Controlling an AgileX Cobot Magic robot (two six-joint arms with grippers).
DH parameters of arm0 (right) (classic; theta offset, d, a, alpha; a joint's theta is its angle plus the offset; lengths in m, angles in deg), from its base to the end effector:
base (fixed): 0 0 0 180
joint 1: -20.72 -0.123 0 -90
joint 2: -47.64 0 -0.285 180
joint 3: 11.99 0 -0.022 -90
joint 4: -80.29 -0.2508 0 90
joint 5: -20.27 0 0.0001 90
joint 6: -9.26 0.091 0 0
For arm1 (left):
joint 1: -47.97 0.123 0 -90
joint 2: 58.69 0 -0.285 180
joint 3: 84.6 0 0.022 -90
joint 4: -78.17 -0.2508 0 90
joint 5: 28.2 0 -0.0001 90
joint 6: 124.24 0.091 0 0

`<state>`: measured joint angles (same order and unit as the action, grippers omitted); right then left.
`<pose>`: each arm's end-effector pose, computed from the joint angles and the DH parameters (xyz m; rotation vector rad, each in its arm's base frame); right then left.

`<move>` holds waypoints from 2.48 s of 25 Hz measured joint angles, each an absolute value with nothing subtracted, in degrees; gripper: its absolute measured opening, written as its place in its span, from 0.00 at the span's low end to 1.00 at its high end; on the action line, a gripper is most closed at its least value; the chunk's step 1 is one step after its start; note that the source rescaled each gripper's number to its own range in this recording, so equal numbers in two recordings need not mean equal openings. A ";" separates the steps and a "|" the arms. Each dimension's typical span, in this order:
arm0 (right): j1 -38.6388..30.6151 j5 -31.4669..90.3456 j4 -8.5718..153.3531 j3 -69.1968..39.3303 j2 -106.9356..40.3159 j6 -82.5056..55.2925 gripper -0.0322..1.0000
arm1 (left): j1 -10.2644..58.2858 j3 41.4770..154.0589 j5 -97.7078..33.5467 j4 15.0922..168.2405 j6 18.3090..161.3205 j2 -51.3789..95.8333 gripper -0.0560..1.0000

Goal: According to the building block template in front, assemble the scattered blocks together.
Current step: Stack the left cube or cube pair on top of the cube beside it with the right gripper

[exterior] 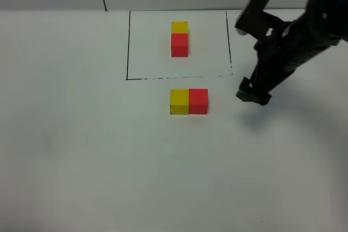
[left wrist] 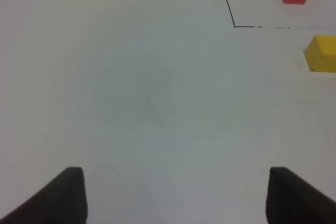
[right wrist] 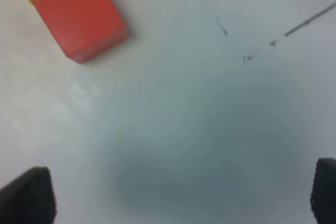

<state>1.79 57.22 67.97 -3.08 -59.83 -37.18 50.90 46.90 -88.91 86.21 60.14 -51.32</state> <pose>0.3380 0.1283 0.2229 -1.2703 2.3269 0.0701 -0.0059 -0.0114 0.2783 0.0327 2.0276 -0.0872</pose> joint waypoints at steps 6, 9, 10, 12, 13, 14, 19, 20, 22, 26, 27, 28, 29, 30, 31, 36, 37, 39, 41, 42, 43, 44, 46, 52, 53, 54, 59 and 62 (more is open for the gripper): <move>1.93 52.56 67.66 3.33 -53.50 -37.08 0.98 | 50.90 46.90 -88.91 86.21 60.14 -51.32 0.53; -0.39 54.78 68.55 -0.37 -57.21 -39.24 0.98 | 50.90 46.90 -88.91 86.21 60.14 -51.32 0.52; -1.39 56.05 69.03 -2.30 -59.35 -40.18 0.98 | 50.90 46.90 -88.91 86.21 60.14 -51.32 0.52; -3.78 58.95 69.80 -8.33 -63.99 -42.34 0.98 | 50.90 46.90 -88.91 86.21 60.14 -51.32 0.52; -4.95 60.46 70.12 -11.85 -66.83 -43.16 0.97 | 50.90 46.90 -88.91 86.21 60.14 -51.32 0.52; -5.82 62.58 70.29 -14.95 -69.79 -44.10 0.96 | 50.90 46.90 -88.91 86.21 60.14 -51.32 0.52; -10.36 74.45 70.59 -32.12 -83.07 -45.46 0.88 | 50.90 46.90 -88.91 86.21 60.14 -51.32 0.52; -11.01 76.17 70.65 -34.90 -85.42 -45.39 0.85 | 50.90 46.90 -88.91 86.21 60.14 -51.32 0.52; -11.76 79.06 71.22 -38.56 -88.80 -44.70 0.80 | 50.90 46.90 -88.91 86.21 60.14 -51.32 0.52; -12.04 80.50 73.18 -40.54 -92.60 -43.72 0.69 | 50.90 46.90 -88.91 86.21 60.14 -51.32 0.52; -12.04 80.44 73.31 -40.59 -92.96 -43.70 0.67 | 50.90 46.90 -88.91 86.21 60.14 -51.32 0.52; -12.04 80.39 73.31 -40.60 -93.29 -43.70 0.67 | 50.90 46.90 -88.91 86.21 60.14 -51.32 0.52; -12.04 79.97 73.31 -40.67 -93.50 -43.65 0.66 | 50.90 46.90 -88.91 86.21 60.14 -51.32 0.52; -12.10 79.66 73.31 -40.72 -93.75 -43.63 0.66 | 50.90 46.90 -88.91 86.21 60.14 -51.32 0.52; -12.10 79.36 73.27 -40.70 -93.97 -43.63 0.66 | 50.90 46.90 -88.91 86.21 60.14 -51.32 0.52; -12.10 78.11 72.75 -40.77 -95.02 -43.55 0.63 | 50.90 46.90 -88.91 86.21 60.14 -51.32 0.52; -12.10 77.87 72.62 -40.77 -95.08 -43.49 0.60 | 50.90 46.90 -88.91 86.21 60.14 -51.32 0.52; -12.10 77.75 72.62 -40.85 -95.39 -43.50 0.51 | 50.90 46.90 -88.91 86.21 60.14 -51.32 0.52; -12.10 77.75 72.62 -40.84 -95.57 -43.50 0.36 | 50.90 46.90 -88.91 86.21 60.14 -51.32 0.52; -12.10 77.80 72.67 -40.84 -95.57 -43.50 0.25 | 50.90 46.90 -88.91 86.21 60.14 -51.32 0.52; -12.10 77.86 72.93 -40.84 -95.57 -43.48 0.12 | 50.90 46.90 -88.91 86.21 60.14 -51.32 0.52; -12.10 77.93 73.15 -40.84 -95.57 -43.13 0.03 | 50.90 46.90 -88.91 86.21 60.14 -51.32 0.52; -12.10 77.93 73.44 -40.90 -95.57 -41.42 0.05 | 50.90 46.90 -88.91 86.21 60.14 -51.32 0.52; -12.10 78.67 75.23 -41.08 -94.87 -21.25 0.05 | 50.90 46.90 -88.91 86.21 60.14 -51.32 0.52; -12.10 78.91 75.24 -41.08 -94.29 -15.41 0.05 | 50.90 46.90 -88.91 86.21 60.14 -51.32 0.52; -12.10 79.45 75.17 -41.08 -93.61 -7.16 0.05 | 50.90 46.90 -88.91 86.21 60.14 -51.32 0.52; -12.10 81.36 75.79 -41.08 -92.05 28.46 0.05 | 50.90 46.90 -88.91 86.21 60.14 -51.32 0.52; -12.32 81.22 76.81 -41.08 -92.05 37.24 0.05 | 50.90 46.90 -88.91 86.21 60.14 -51.32 0.52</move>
<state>-12.32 81.22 76.81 -41.08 -92.05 37.24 50.90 46.90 -88.91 86.21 60.14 -51.32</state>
